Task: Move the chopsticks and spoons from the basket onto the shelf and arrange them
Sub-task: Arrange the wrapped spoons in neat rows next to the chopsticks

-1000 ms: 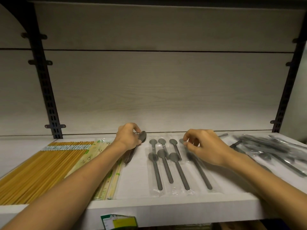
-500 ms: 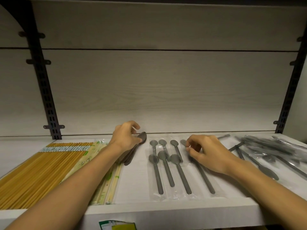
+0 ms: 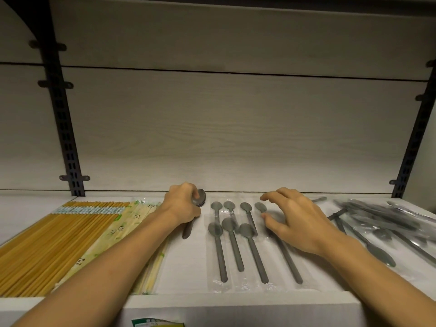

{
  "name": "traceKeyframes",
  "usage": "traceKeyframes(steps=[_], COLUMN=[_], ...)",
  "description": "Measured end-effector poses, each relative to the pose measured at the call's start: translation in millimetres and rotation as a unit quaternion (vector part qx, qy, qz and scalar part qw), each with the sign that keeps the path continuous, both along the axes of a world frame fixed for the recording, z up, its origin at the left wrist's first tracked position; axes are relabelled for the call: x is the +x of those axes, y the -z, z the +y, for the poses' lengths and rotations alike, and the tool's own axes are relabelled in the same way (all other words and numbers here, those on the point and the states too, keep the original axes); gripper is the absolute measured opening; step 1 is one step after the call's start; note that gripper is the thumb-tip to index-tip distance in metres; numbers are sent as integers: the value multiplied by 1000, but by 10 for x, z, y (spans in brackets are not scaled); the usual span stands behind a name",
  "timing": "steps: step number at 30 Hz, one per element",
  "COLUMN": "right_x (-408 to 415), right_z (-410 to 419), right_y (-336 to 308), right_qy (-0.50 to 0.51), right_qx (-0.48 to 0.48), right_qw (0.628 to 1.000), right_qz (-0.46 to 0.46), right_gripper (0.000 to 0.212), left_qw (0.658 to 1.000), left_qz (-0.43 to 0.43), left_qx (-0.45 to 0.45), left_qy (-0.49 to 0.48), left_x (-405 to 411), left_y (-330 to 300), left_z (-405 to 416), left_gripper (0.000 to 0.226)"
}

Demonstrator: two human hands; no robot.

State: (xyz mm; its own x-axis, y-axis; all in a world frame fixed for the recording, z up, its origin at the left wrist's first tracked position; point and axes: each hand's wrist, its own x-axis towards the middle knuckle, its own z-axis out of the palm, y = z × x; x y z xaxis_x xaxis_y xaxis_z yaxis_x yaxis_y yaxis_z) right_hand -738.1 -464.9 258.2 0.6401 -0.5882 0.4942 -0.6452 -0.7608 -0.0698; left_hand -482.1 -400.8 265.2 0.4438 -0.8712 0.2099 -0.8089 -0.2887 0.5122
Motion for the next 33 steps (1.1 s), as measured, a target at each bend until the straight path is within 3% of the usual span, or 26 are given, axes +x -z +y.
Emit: traceKeyframes(steps=[4, 10, 14, 21, 26, 33], right_x=[8, -281, -820, -1667, -1838, -1823], right_z=[6, 122, 203, 279, 122, -221], right_y=[-15, -184, -251, -227, -210, -162], right_qy=[21, 73, 137, 216, 186, 42], right_qx=[4, -29, -38, -30, -9, 57], right_qw=[1000, 996, 988, 976, 982, 997], right_qz=[-8, -53, -54, -27, -12, 20], right_gripper=[43, 45, 46, 46, 40, 24], left_qw=[999, 985, 971, 948, 945, 955], left_qz=[-37, -171, -206, -227, -232, -205], left_qx=[10, -27, -83, -88, -44, 12], left_qy=[-12, 0, 88, 205, 228, 215], left_x=[-56, -204, -555, -1353, -1793, -2132], left_y=[-19, -114, -197, -150, -83, -51], left_z=[11, 102, 109, -4, -182, -522], left_gripper=[34, 31, 39, 37, 36, 36])
